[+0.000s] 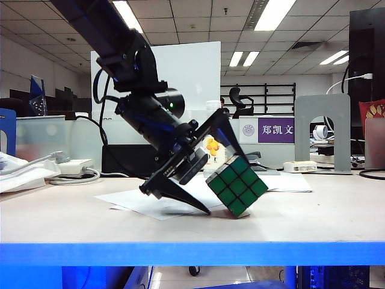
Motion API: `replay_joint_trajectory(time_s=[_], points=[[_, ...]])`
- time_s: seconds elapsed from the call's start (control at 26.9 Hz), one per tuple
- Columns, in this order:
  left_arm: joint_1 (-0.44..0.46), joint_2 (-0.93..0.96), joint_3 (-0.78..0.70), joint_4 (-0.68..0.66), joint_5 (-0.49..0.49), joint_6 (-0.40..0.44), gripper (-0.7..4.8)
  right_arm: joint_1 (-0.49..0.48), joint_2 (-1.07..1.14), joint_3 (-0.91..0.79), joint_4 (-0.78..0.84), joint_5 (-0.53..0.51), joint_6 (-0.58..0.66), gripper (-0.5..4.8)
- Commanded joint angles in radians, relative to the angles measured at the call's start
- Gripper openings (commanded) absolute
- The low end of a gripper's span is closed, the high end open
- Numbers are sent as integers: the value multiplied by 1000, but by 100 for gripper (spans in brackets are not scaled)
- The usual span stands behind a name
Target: Rotate the Rubik's Cube so that the bottom side is facing up.
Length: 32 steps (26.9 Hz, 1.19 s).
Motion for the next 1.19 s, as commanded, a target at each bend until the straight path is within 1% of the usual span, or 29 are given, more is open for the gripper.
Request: replay_joint_trajectory(time_s=[0.04,0.15,0.26,0.34,0.41,0.52,0.56,0.6,0.67,0.74,0.78,0.86,0.93,0.97,1.04,1.12,1.19], points=[[7,6,-6,23,-58,-16,479,2,0,5,12,-5,0,27],[13,6,-6,86,-50,-37,479,2,0,5,7,-6,0,27],[21,4,-6,209,-5,-97,479,1,0,5,-2,-5,0,27],[34,-3,-6,309,10,-147,479,1,0,5,-5,-8,0,27],[43,-5,-6,415,-3,-192,479,1,0,5,-8,-8,0,27],[77,-8,-6,594,-10,-314,479,1,0,5,-11,-8,0,27],[87,-8,-6,635,-9,-334,479,2,0,5,-12,-9,0,27],[96,-10,-6,672,6,-344,479,2,0,5,-13,-9,0,27],[100,-18,-6,698,63,-323,479,2,0,5,-18,-8,0,27],[99,-32,-6,668,106,-245,479,2,0,5,-17,-8,0,27],[93,-43,-6,626,121,-174,479,2,0,5,-17,-8,0,27],[77,-64,-6,533,97,-43,479,2,1,5,-16,-6,0,27],[66,-87,-6,424,26,119,479,2,1,5,-16,0,0,27],[60,-100,-6,360,-34,205,479,2,1,5,-16,0,0,27],[54,-119,-2,235,-167,344,479,2,1,5,-16,0,0,27],[53,-123,18,104,-270,461,479,2,1,5,-16,0,0,27],[53,-123,24,30,-312,526,479,2,0,5,-16,-1,0,27]])
